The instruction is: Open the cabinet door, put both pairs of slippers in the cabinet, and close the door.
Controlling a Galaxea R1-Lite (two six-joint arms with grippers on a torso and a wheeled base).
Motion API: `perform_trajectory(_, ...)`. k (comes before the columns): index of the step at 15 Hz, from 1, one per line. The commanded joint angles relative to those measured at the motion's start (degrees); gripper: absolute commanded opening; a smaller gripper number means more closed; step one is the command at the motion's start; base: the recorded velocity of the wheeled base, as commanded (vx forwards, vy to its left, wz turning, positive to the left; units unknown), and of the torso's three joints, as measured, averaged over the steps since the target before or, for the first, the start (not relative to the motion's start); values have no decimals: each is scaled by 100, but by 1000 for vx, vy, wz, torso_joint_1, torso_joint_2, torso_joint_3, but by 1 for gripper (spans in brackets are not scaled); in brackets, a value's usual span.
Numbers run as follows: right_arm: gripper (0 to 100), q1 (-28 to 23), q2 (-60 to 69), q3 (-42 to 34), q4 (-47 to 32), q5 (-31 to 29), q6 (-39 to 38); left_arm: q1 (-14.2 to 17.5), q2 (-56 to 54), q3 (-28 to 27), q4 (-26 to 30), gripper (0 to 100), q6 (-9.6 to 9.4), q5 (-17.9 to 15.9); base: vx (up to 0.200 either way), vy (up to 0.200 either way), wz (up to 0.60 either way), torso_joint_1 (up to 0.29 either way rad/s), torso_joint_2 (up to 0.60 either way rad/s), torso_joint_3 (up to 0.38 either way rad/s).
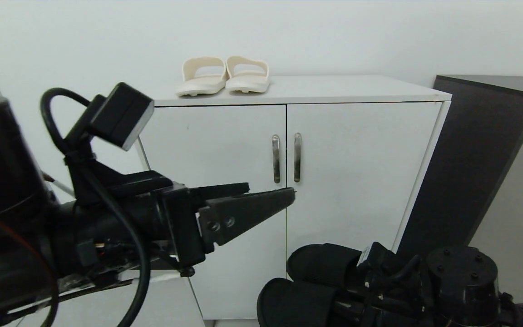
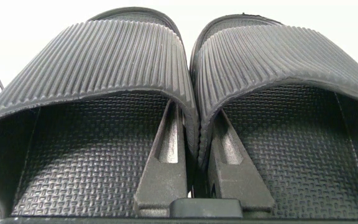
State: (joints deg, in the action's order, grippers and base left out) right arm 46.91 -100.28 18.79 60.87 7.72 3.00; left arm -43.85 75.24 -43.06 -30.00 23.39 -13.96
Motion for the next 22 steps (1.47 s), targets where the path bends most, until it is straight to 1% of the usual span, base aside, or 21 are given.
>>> perform_trajectory(1,0,2,-35,-6,4,2,-1,-203,667,-458,-129,100,122,-19,0,0,0,0,0,0)
perform_trajectory(2,0,2,-35,-24,4,2,-1,-203,834,-590,-208,100,122,-37,0,0,0,0,0,0)
perform_trajectory(3,0,2,-44,-42,4,11,-1,-203,1124,-836,-252,100,122,-46,0,0,0,0,0,0)
perform_trajectory(6,0,2,-53,-42,83,2,-1,-45,1669,-1258,-296,100,122,-72,0,0,0,0,0,0)
perform_trajectory(7,0,2,-62,-42,83,2,-1,43,1828,-1390,-349,100,130,-81,0,0,0,0,0,0)
perform_trajectory(9,0,11,-79,-50,83,2,8,237,2038,-1557,-392,100,130,-221,0,0,0,0,0,0)
perform_trajectory(11,0,11,-79,-42,83,2,8,544,2232,-1644,-392,100,139,-450,0,0,0,0,0,0)
perform_trajectory(12,0,11,-79,-42,83,2,8,650,2320,-1697,-401,100,130,-459,0,0,0,0,0,0)
perform_trajectory(15,0,11,-115,-42,92,2,8,711,2504,-1785,-463,100,139,-406,0,0,0,0,0,0)
perform_trajectory(16,0,29,-115,-42,127,2,8,711,2601,-1847,-559,100,139,-336,0,0,0,0,0,0)
perform_trajectory(19,0,38,-132,-42,127,-7,17,720,2935,-2189,-595,100,157,60,0,0,0,0,0,0)
perform_trajectory(20,0,55,-132,-42,127,-25,17,720,2961,-2207,-595,100,218,139,0,0,0,0,0,0)
perform_trajectory(22,0,64,-132,-42,127,-33,25,720,3005,-2286,-586,100,262,157,0,0,0,0,0,0)
